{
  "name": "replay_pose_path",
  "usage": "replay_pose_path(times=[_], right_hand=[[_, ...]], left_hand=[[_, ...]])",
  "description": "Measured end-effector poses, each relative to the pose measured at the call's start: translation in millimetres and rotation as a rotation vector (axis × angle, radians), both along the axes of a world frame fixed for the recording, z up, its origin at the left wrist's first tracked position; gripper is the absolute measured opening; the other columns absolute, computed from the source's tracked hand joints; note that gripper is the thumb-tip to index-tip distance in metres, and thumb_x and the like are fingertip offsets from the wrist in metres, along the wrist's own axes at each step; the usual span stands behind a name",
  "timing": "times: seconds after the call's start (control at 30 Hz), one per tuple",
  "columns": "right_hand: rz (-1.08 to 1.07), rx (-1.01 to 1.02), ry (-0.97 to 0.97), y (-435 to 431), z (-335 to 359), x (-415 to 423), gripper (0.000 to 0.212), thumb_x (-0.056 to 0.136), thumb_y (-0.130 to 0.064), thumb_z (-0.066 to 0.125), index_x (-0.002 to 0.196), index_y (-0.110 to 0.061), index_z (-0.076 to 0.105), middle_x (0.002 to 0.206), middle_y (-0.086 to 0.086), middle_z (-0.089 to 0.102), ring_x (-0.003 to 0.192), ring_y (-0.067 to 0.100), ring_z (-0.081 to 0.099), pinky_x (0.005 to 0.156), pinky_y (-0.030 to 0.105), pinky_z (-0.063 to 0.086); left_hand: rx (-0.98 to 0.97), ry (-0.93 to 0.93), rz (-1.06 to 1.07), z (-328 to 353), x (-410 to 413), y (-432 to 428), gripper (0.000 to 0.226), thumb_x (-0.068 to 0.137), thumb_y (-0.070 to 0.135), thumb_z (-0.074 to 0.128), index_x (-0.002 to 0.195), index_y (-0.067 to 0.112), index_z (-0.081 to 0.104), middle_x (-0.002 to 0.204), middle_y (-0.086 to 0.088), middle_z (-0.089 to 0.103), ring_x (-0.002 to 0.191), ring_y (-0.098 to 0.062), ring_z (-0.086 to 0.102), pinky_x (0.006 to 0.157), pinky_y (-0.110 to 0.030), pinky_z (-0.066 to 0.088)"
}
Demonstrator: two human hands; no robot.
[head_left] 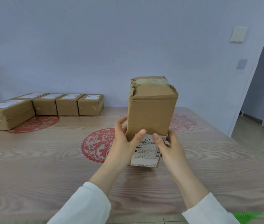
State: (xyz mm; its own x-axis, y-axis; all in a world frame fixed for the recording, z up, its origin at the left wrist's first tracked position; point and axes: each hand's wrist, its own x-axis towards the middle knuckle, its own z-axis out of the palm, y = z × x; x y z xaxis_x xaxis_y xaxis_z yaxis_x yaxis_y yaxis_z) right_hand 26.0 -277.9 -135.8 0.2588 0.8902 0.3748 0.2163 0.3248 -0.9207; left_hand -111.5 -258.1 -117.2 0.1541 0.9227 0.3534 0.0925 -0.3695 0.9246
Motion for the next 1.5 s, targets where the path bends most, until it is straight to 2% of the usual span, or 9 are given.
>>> replay_pose_path(times=[0.17, 0.33, 0.47, 0.57, 0.8, 1.1, 1.27, 1.37, 1.5], right_hand=[[0.006, 0.034, 0.019, -4, 3, 0, 0.054, 0.073, -0.05, 0.06, 0.12, -0.027, 0.049, 0.107, -0.013, 0.064, 0.099, 0.002, 0.062, 0.073, 0.014, 0.048], [0.007, 0.053, -0.026, -4, 1, 5, 0.036, 0.072, -0.048, 0.06, 0.105, -0.04, 0.048, 0.107, -0.016, 0.062, 0.103, 0.008, 0.06, 0.084, 0.024, 0.047], [0.022, 0.064, -0.03, -5, -2, 4, 0.024, 0.082, -0.037, 0.063, 0.101, -0.036, 0.05, 0.11, -0.008, 0.064, 0.105, 0.009, 0.061, 0.074, 0.008, 0.047], [0.056, 0.088, 0.052, -11, 5, 0, 0.045, 0.066, -0.054, 0.059, 0.107, -0.037, 0.049, 0.099, -0.024, 0.064, 0.098, -0.007, 0.061, 0.072, 0.007, 0.046], [0.079, 0.117, 0.103, -8, 12, 1, 0.033, 0.069, -0.05, 0.059, 0.101, -0.043, 0.051, 0.089, -0.03, 0.067, 0.089, -0.008, 0.064, 0.085, 0.034, 0.053], [0.072, 0.212, 0.044, -6, 17, 3, 0.03, 0.074, -0.038, 0.057, 0.103, -0.034, 0.051, 0.091, -0.021, 0.066, 0.088, -0.015, 0.06, 0.072, 0.007, 0.046], [0.062, 0.256, 0.004, -4, 15, 6, 0.028, 0.081, -0.034, 0.067, 0.104, -0.034, 0.051, 0.105, -0.013, 0.062, 0.094, -0.012, 0.06, 0.072, 0.003, 0.043], [0.053, 0.268, 0.005, -4, 14, 8, 0.031, 0.079, -0.034, 0.067, 0.106, -0.035, 0.051, 0.107, -0.014, 0.063, 0.097, -0.008, 0.061, 0.073, 0.005, 0.045], [0.147, 0.232, 0.082, -8, 14, 10, 0.049, 0.068, -0.042, 0.071, 0.111, -0.029, 0.053, 0.104, -0.016, 0.065, 0.097, -0.01, 0.061, 0.077, 0.006, 0.046]], left_hand=[[0.007, -0.068, -0.064, -4, 3, -3, 0.051, 0.09, 0.02, 0.06, 0.133, 0.018, 0.033, 0.12, 0.004, 0.059, 0.096, 0.01, 0.061, 0.077, -0.012, 0.051], [-0.013, -0.112, -0.081, -4, 3, -5, 0.051, 0.084, 0.024, 0.064, 0.126, 0.018, 0.037, 0.115, 0.004, 0.062, 0.099, -0.002, 0.065, 0.086, -0.027, 0.055], [-0.003, -0.139, -0.107, -5, 1, -4, 0.038, 0.087, 0.014, 0.063, 0.117, 0.013, 0.04, 0.11, 0.002, 0.063, 0.095, -0.002, 0.065, 0.08, -0.022, 0.055], [0.033, -0.134, -0.125, -9, 0, -2, 0.035, 0.085, 0.014, 0.064, 0.113, 0.016, 0.043, 0.112, -0.003, 0.064, 0.104, -0.011, 0.063, 0.081, -0.021, 0.053], [0.039, -0.168, -0.134, -5, -4, -1, 0.047, 0.069, 0.037, 0.065, 0.108, 0.018, 0.047, 0.101, 0.0, 0.068, 0.097, -0.011, 0.067, 0.081, -0.026, 0.055], [0.058, -0.13, -0.095, 1, -2, -1, 0.055, 0.071, 0.058, 0.073, 0.114, 0.03, 0.052, 0.104, 0.01, 0.071, 0.1, -0.006, 0.066, 0.086, -0.031, 0.053], [0.008, -0.099, -0.107, 10, -4, -4, 0.088, 0.039, 0.097, 0.049, 0.105, 0.04, 0.056, 0.098, 0.018, 0.069, 0.095, -0.001, 0.063, 0.088, -0.032, 0.052], [-0.043, -0.121, -0.097, 19, -2, -8, 0.07, 0.048, 0.083, 0.051, 0.099, 0.036, 0.058, 0.098, 0.014, 0.068, 0.094, -0.005, 0.063, 0.093, -0.039, 0.05], [-0.074, -0.123, -0.129, 23, -4, -8, 0.052, 0.06, 0.061, 0.064, 0.106, 0.036, 0.059, 0.09, 0.026, 0.069, 0.093, 0.006, 0.063, 0.084, -0.018, 0.048]])
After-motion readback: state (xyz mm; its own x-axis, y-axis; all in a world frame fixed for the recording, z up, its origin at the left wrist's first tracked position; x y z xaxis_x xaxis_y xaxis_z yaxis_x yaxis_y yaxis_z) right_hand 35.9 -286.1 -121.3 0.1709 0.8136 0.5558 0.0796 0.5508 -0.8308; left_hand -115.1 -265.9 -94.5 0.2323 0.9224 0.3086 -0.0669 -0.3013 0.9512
